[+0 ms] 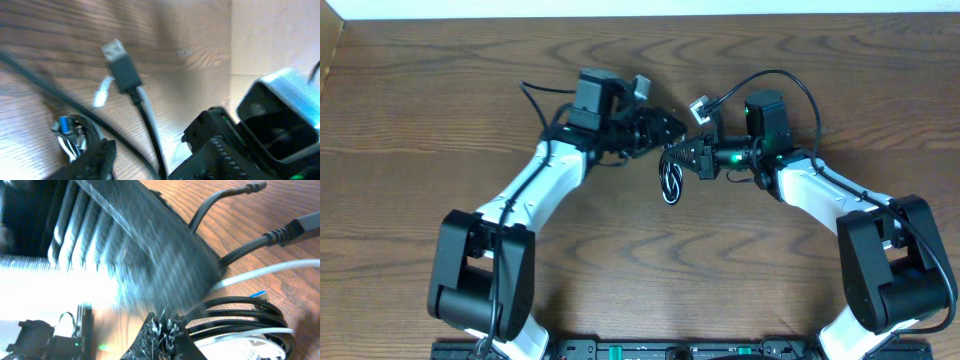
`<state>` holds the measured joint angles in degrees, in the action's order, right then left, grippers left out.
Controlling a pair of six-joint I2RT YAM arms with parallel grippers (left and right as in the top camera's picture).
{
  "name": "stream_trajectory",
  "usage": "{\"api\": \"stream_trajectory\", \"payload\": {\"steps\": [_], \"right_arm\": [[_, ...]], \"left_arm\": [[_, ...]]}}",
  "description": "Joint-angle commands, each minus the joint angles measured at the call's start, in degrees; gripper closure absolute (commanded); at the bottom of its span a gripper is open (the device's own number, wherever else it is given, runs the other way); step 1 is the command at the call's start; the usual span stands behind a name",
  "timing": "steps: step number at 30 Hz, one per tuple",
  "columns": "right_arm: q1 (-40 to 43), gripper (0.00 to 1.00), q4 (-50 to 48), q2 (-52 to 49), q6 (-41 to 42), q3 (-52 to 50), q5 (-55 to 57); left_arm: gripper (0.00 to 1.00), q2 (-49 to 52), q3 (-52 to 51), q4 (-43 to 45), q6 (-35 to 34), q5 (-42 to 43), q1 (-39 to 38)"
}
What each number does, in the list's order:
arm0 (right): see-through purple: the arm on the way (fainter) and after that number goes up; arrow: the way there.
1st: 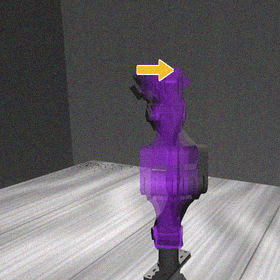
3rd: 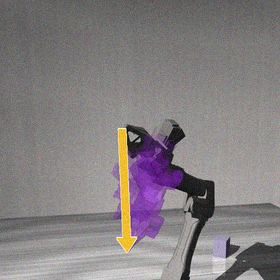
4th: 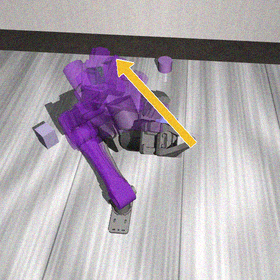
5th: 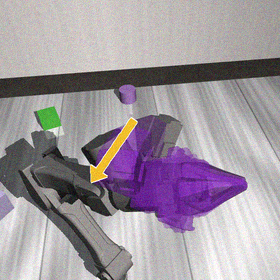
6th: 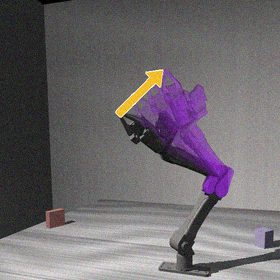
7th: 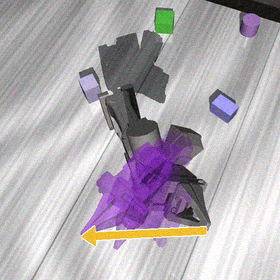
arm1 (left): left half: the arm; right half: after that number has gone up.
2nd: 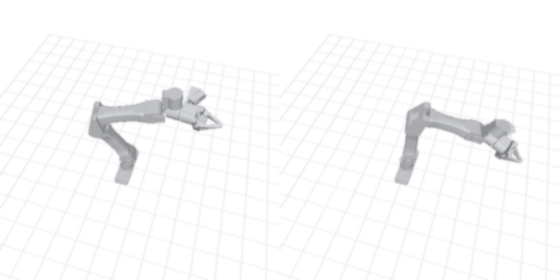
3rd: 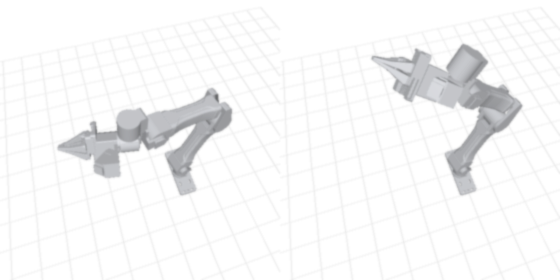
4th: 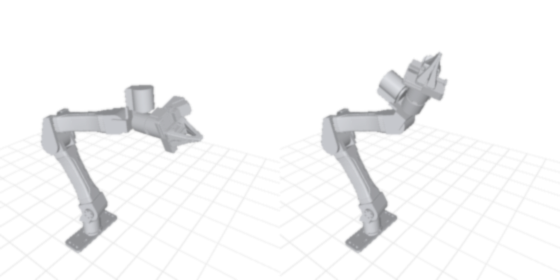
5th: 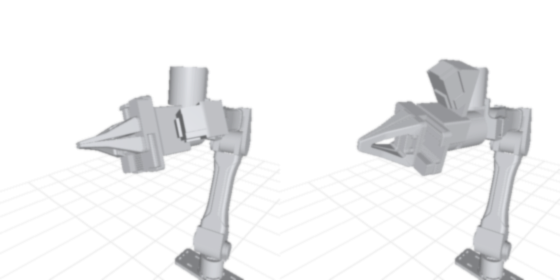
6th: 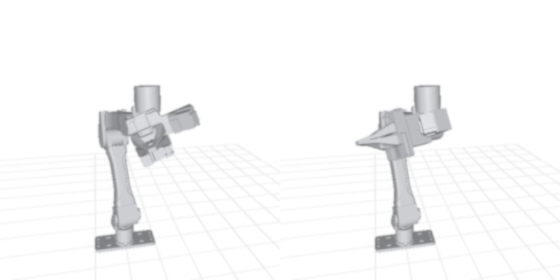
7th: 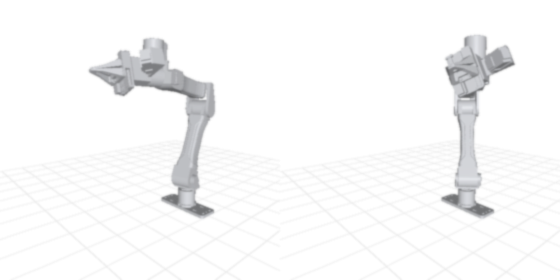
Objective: Untangle cables
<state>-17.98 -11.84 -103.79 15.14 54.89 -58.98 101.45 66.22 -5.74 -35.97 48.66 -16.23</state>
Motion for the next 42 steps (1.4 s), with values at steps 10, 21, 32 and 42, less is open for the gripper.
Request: {"api": "stream_trajectory", "payload": {"steps": [10, 21, 32, 42], "right_arm": [[0.31, 0.99, -0.63, 0.24, 18.82, 0.7, 7.48], [0.31, 0.99, -0.61, 0.24, 26.64, 0.7, 10.86], [0.33, 0.99, -0.55, 0.24, 26.6, 0.7, 10.99], [0.33, 0.99, -0.39, 0.24, 26.53, 0.7, 10.97]], "left_arm": [[0.41, -0.5, 0.26, -17.4, 12.72, 7.65, 6.47], [0.4, -0.5, -0.11, -21.51, 18.8, -1.27, -0.04], [0.67, -0.07, -1.62, -20.52, 18.29, -11.45, -2.64], [0.92, 0.15, -1.62, -19.06, 18.32, -12.33, -2.23]]}}
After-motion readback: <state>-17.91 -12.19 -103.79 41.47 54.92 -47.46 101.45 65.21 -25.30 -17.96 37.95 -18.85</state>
